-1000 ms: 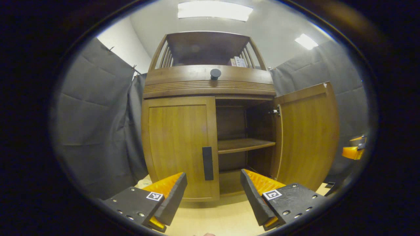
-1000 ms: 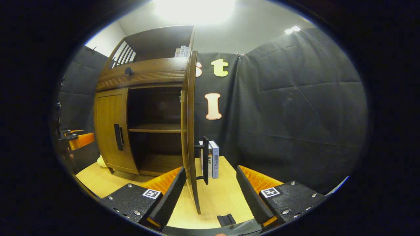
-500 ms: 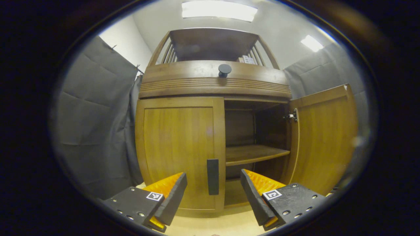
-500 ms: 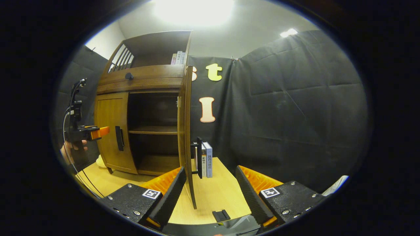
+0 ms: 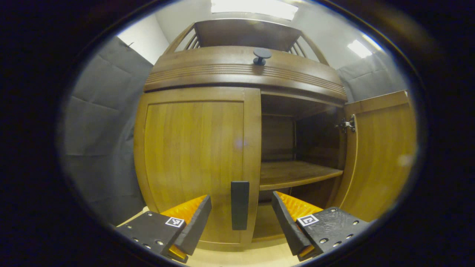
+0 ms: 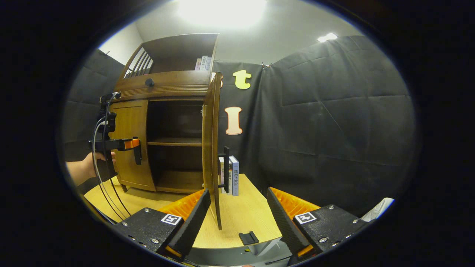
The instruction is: Open the right door of the double-door shoe cabinet with the right hand, and open the left door with the left hand.
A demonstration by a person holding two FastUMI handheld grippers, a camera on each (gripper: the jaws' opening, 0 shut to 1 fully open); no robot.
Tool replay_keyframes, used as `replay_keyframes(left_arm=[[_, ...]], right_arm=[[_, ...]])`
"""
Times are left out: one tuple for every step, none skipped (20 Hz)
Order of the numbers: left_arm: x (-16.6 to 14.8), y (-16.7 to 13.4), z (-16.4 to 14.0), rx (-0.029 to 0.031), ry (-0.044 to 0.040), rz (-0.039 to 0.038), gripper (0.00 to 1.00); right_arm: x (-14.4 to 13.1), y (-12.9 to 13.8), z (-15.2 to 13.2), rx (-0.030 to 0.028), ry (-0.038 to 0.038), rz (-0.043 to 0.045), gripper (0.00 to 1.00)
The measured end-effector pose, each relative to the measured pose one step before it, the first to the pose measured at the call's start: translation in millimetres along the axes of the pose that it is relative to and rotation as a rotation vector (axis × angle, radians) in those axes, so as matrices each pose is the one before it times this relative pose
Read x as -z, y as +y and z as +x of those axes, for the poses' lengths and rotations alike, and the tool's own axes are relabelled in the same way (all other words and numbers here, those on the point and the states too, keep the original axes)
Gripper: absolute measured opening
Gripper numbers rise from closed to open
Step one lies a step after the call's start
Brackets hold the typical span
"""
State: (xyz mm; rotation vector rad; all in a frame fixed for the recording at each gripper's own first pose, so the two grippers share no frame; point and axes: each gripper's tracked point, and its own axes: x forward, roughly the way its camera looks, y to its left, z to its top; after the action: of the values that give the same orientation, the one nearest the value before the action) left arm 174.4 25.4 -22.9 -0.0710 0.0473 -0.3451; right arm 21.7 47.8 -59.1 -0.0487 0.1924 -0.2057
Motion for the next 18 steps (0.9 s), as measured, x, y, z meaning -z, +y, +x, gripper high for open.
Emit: replay_keyframes(left_arm=[[4.68,2.28,1.67,-0.00456,0.00653,0.00097,0.94],[6.16,-0.34,3.63,-0.00313,0.00947,0.00793,0.94],[6.36,0.29,9.25,-0.00089,0.00976,0.00828,0.94],[4.55,-1.42,7.82,0.00286,0.00836,0.0093,0.94],[4.73,0.68,5.94,-0.00215,0.01275,0.01075,0.94],[4.22,-1.28,3.25,-0.00502,0.01064,0.00635,0.94],[2.22,-2.38,3.1,-0.00384,0.0073,-0.00381,0.94],[2.03,-1.2,2.65,-0.00042,0.00725,-0.01047,0.87],[2.2,-0.18,3.84,0.0041,0.00974,-0.00681,0.87],[0.33,4.67,2.08,-0.00315,-0.00026,-0.00075,0.87],[1.68,4.95,1.47,-0.01335,-0.00166,0.00441,0.79],[-0.37,-2.16,1.49,0.00132,0.00218,0.00103,0.72],[1.72,-2.35,0.04,0.00389,0.00115,0.00063,0.67],[1.72,-8.02,1.67,0.03304,0.00565,-0.00503,0.62],[1.49,3.1,4.16,-0.02721,-0.00073,0.00321,0.72],[-0.1,0.14,-19.98,0.01123,0.0101,-0.009,0.67],[1.82,-0.5,12.25,-0.00575,0.00886,-0.00799,0.61],[0.81,0.69,3.41,-0.00106,-0.00324,0.00238,0.55]], right_arm=[[2.19,-0.78,0.32,0.00202,0.00752,0.00489,0.95],[2.99,-0.44,0.26,0.00068,0.00745,0.00297,0.95],[2.18,-0.31,0.17,0.00151,0.00719,-0.00016,0.94],[2.43,-0.19,0.43,0.00014,0.00416,-0.00113,0.95],[1.13,-0.02,-0.81,0.0005,0.00349,-0.00126,0.95],[1.15,-0.18,-0.6,-0.00063,0.0038,-0.00073,0.94],[1.65,0.17,-0.44,-0.00239,0.00312,0.00065,0.95],[1.37,0.78,0.56,-0.00245,0.00479,0.00236,0.95],[1.76,0.13,2.23,-0.00353,0.00791,0.00232,0.94],[0.67,1.0,1.18,-0.00139,0.00614,0.00232,0.95],[2.31,-0.5,-0.28,-0.00317,0.00363,0.00251,0.95],[0.42,0.44,-0.19,-0.00297,0.0015,0.00246,0.95],[0.58,0.48,0.83,-0.00257,0.00005,0.00169,0.95],[0.12,0.43,0.68,-0.00307,0.00009,0.00099,0.95],[-0.75,0.57,1.43,-0.00441,0.00079,-0.00035,0.95],[0.21,0.85,0.25,-0.00319,-0.00069,-0.0005,0.95],[-0.07,1.08,0.03,-0.00453,-0.0011,0.00039,0.95],[-0.96,1.13,-0.24,-0.00531,-0.00283,0.00146,0.95]])
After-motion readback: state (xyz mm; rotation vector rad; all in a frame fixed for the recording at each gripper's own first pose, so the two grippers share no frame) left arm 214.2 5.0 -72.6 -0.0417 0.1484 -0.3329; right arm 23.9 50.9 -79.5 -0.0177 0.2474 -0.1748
